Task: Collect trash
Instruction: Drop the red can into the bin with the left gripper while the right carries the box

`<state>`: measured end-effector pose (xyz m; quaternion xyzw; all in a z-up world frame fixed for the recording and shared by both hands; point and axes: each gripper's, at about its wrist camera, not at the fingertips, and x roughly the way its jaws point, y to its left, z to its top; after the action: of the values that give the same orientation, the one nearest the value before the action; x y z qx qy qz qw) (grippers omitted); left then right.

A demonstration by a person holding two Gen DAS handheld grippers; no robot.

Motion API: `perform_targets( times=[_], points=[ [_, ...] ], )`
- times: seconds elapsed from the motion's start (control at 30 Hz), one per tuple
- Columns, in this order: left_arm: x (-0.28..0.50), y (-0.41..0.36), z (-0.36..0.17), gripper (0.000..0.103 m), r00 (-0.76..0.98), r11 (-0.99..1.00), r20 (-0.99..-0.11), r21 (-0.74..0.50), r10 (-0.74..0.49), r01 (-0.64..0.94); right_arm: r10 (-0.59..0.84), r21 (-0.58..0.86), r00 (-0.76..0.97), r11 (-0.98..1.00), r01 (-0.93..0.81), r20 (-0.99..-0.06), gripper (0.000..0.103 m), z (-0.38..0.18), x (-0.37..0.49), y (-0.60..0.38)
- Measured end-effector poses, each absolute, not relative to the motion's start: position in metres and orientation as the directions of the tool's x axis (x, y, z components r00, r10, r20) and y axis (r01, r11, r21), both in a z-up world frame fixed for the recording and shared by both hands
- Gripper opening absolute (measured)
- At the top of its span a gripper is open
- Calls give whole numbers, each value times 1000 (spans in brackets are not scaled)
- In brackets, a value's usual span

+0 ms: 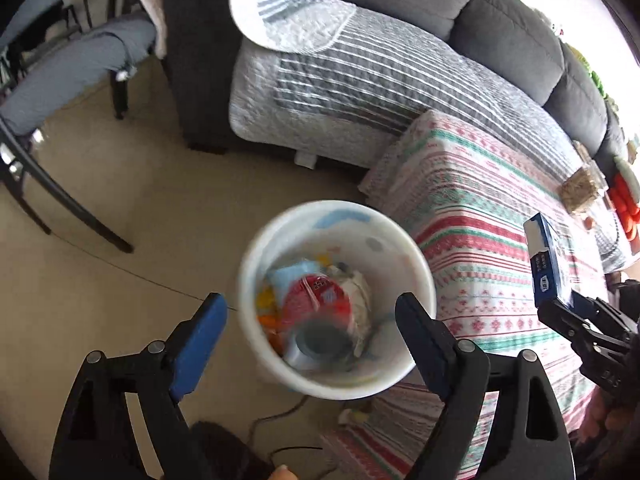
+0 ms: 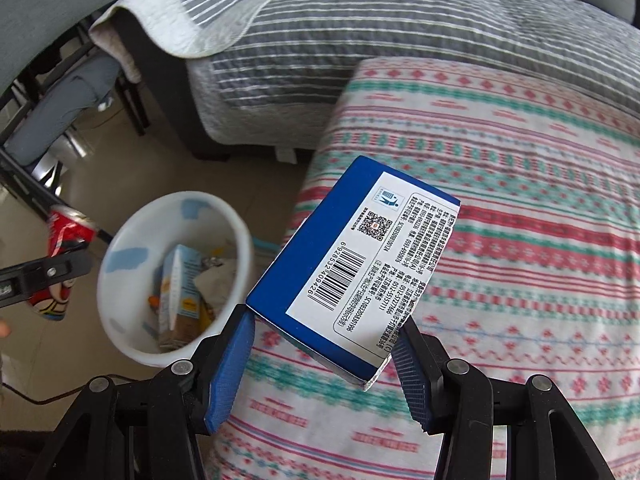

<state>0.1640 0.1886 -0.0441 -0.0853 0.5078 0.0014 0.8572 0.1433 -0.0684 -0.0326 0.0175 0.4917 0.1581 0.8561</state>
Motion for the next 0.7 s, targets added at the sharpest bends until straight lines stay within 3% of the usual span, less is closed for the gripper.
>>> perform_targets(
  times=[0.23,0.57,0.7],
  points=[
    [140,221,-45,88,463,991,-885,-14,50,-134,331,201,435,926,-319,-837,59,-32,144,-33],
    [115,267,-55,94,445,980,-891,0,92,-201,343,217,367,914,-342,-865,59,-66,161,23],
    [114,270,-56,95,448,979,-890,-3,91,-204,406,295,336,895,-334,-850,59,-77,167,35]
  ],
)
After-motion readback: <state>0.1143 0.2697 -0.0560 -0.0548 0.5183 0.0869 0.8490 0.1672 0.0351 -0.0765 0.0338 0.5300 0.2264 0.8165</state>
